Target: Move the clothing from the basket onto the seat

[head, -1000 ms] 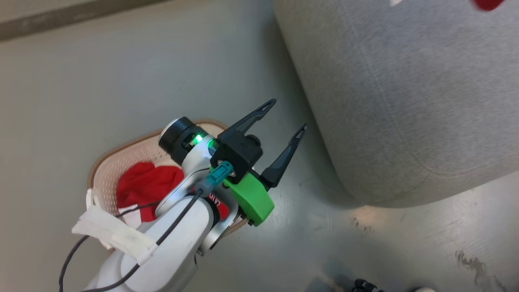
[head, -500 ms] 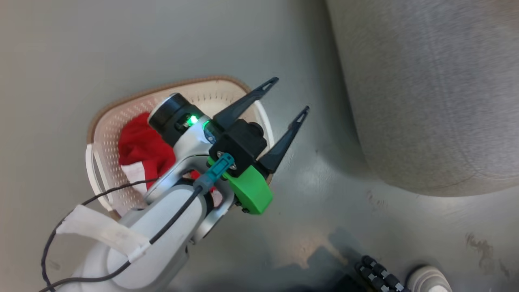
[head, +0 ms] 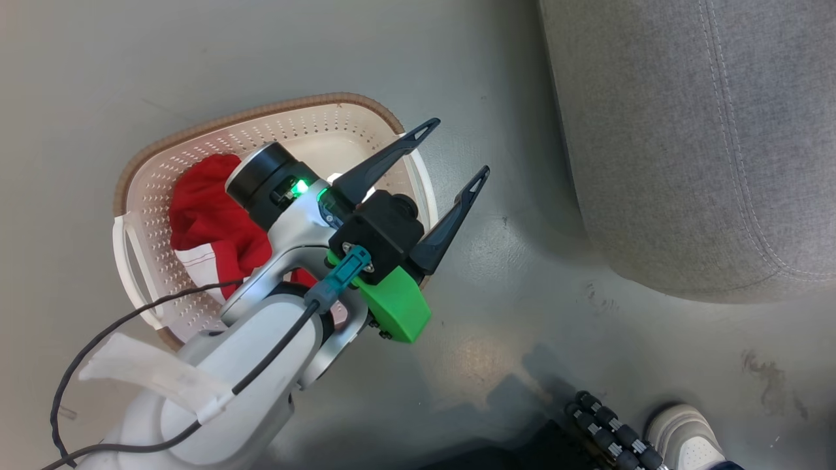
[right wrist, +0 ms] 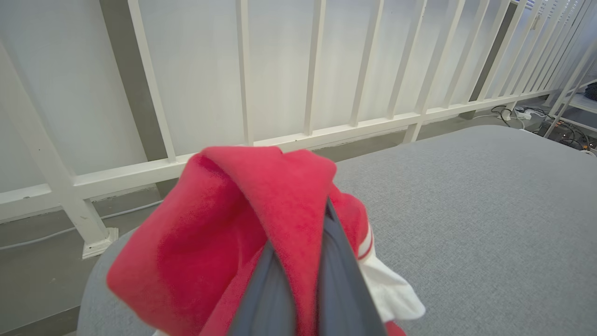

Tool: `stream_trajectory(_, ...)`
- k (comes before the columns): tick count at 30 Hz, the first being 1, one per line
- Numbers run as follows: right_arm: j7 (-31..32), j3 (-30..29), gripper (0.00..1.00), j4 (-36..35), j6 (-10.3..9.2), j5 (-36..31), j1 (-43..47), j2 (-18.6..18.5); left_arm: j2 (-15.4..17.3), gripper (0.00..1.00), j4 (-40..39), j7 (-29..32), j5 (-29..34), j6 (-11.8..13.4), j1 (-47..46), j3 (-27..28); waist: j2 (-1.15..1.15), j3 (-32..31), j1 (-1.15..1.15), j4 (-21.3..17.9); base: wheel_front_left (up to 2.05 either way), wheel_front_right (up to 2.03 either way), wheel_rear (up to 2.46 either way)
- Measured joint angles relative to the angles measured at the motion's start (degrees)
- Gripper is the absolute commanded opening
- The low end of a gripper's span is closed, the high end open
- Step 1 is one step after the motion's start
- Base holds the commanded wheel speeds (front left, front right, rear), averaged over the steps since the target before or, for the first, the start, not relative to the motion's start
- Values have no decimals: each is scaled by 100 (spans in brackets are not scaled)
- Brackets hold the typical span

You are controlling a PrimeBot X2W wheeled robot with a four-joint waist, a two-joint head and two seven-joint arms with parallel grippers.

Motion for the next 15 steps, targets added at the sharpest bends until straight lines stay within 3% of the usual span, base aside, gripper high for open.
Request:
stream_trajectory(9, -74, 303, 2, 411, 121, -44, 8, 296, 10, 100, 11, 18, -1, -8, -13, -1, 0, 4, 0, -68, 0, 0, 0)
stream_trajectory(11, -118, 350, 49, 479, 135, -53, 23, 411, 26, 100, 29, 16, -2, -8, -13, 8, 0, -18, -1, -91, 0, 0, 0)
stream_trajectory(12, -120, 380, 87, 509, 170, -54, 27, 466, 41, 100, 36, 5, -2, -8, -13, 18, 0, -32, -1, -107, 0, 0, 0)
stream_trajectory(13, -141, 409, 100, 524, 193, -54, 29, 516, 56, 100, 48, -8, -4, -8, -13, 29, 0, -46, -1, -124, 0, 0, 0)
stream_trajectory(15, -178, 467, 100, 532, 271, -55, 49, 619, 103, 100, 75, -16, -14, -8, -13, 44, 0, -76, 0, -167, 0, 0, 0)
